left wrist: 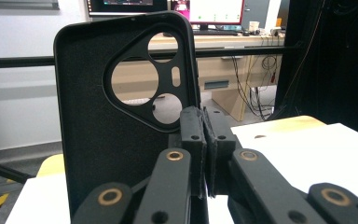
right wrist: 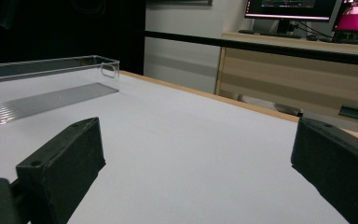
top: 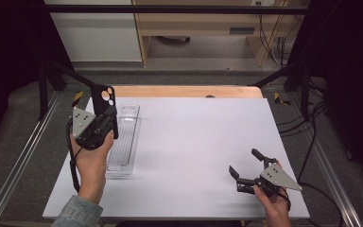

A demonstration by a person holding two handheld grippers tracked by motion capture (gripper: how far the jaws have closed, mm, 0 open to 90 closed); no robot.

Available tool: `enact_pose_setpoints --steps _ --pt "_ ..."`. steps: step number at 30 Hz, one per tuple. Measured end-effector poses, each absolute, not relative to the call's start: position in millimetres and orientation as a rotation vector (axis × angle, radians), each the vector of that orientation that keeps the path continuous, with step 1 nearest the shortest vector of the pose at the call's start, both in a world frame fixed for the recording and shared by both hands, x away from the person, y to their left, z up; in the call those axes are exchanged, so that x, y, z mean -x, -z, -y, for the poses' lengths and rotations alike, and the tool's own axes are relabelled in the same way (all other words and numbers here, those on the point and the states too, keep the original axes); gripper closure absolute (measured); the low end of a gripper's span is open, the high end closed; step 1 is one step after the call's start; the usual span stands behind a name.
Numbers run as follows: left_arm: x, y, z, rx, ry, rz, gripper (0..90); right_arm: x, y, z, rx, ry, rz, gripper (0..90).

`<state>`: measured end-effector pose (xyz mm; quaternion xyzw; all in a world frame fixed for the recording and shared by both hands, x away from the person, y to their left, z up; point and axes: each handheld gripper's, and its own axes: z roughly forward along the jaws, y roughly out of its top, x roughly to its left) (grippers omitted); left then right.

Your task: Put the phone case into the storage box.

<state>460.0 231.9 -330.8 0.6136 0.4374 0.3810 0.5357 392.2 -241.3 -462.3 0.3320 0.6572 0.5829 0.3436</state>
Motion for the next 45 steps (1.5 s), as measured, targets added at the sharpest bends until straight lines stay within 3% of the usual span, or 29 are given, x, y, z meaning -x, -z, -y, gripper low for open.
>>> enact_pose_setpoints --steps 45 --pt "-564 351 -223 -1.444 -0.893 -1.151 87.7 -394 464 240 -0.843 -1.516 -1.723 3.1"
